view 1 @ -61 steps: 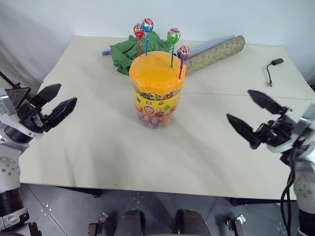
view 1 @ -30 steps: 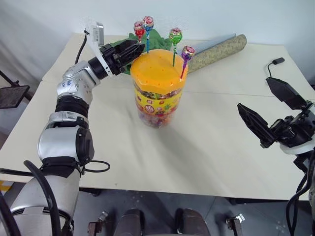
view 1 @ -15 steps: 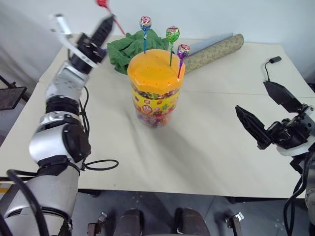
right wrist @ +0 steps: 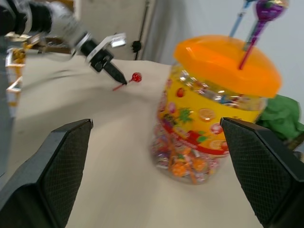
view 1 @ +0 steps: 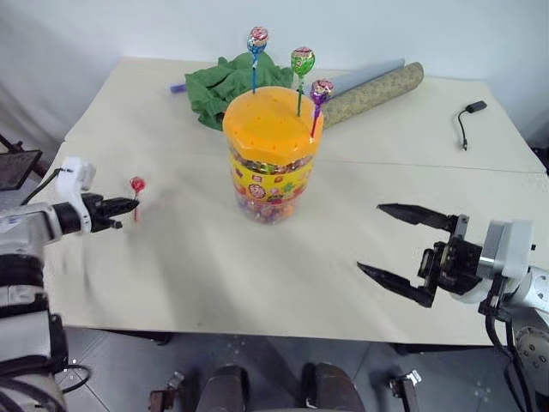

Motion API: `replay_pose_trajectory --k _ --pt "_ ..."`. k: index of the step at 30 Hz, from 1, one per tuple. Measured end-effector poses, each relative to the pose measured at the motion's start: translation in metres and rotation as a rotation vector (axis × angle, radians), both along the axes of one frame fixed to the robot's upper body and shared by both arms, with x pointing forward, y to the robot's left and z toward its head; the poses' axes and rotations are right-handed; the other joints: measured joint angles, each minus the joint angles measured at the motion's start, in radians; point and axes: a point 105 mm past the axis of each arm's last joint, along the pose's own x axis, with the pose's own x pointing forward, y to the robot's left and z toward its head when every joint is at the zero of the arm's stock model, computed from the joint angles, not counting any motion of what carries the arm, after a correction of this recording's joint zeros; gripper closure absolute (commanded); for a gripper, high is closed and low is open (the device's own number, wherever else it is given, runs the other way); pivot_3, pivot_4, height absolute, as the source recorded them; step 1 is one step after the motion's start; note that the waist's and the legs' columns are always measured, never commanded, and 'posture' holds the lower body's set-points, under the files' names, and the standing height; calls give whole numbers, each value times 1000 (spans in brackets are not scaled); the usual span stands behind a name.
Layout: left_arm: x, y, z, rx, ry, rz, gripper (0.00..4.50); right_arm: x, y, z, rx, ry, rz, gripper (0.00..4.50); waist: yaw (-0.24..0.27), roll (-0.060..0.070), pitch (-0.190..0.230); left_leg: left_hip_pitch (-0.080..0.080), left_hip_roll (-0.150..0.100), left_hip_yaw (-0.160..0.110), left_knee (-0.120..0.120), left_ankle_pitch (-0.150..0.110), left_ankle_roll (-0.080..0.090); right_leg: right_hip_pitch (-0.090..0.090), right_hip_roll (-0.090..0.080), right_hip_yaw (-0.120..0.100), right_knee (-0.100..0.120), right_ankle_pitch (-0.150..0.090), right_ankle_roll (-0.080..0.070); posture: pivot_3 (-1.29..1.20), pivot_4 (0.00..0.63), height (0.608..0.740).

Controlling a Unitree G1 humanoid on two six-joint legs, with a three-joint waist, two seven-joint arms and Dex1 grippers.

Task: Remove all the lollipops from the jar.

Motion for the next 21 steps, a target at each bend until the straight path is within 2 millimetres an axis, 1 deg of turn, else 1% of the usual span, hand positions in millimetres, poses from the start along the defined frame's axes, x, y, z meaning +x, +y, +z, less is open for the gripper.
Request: replay_pose_trajectory --k 2,5,6,7,10,11,13,15,17,19,21 --pt "-11 -4 -13 11 52 -14 3821 -2 2 -5 -10 22 29 0 -1 2 0 1 0 0 0 0 0 -1 0 0 0 0 0 0 150 740" --pt "-19 -8 -12 11 60 -27 2922 -3 2 -6 -15 23 47 0 1 2 0 1 1 0 1 0 0 0 0 1 1 0 0 0 150 740" --pt "-22 -9 -12 6 61 -33 2564 -2 2 -3 -9 16 51 0 2 2 0 1 1 0 2 0 0 0 0 1 1 0 0 0 150 740" --pt "-23 -9 -11 0 62 -35 2348 -2 2 -2 -6 11 53 0 2 2 0 1 1 0 2 0 0 0 0 1 1 0 0 0 150 740" --pt "-26 -8 -6 -32 30 -60 1471 -1 -2 6 33 6 34 0 3 2 0 0 1 0 2 0 0 -1 0 1 1 0 0 0 150 740" --pt "-27 -4 1 -28 2 -70 1190 0 -6 10 55 3 13 0 3 2 1 -1 1 0 2 0 0 -1 0 0 1 0 0 0 150 740" --pt "-28 -2 19 -27 -90 -126 1190 0 -10 17 95 -1 -18 0 4 1 1 -2 1 1 2 0 0 -1 0 0 1 0 0 0 150 740" --pt "-32 -7 49 -43 -232 -242 1190 0 -17 27 150 -5 -65 0 6 2 1 -2 0 2 2 0 0 -1 0 -1 1 0 0 0 150 740" --pt "-34 -27 83 -117 -395 -409 1190 1 -35 42 247 -30 -163 0 21 1 1 -3 0 5 4 0 0 -1 0 -2 0 0 0 0 150 740" --pt "-27 -57 117 -226 -559 -551 1190 3 -53 53 317 -60 -260 0 43 2 1 -6 -1 1 10 0 0 1 0 -2 1 0 0 0 150 740" --pt "-20 -80 135 -275 -643 -632 1190 2 -61 56 335 -67 -306 0 47 1 0 -6 -1 2 11 0 0 2 0 -2 1 0 0 0 150 740"
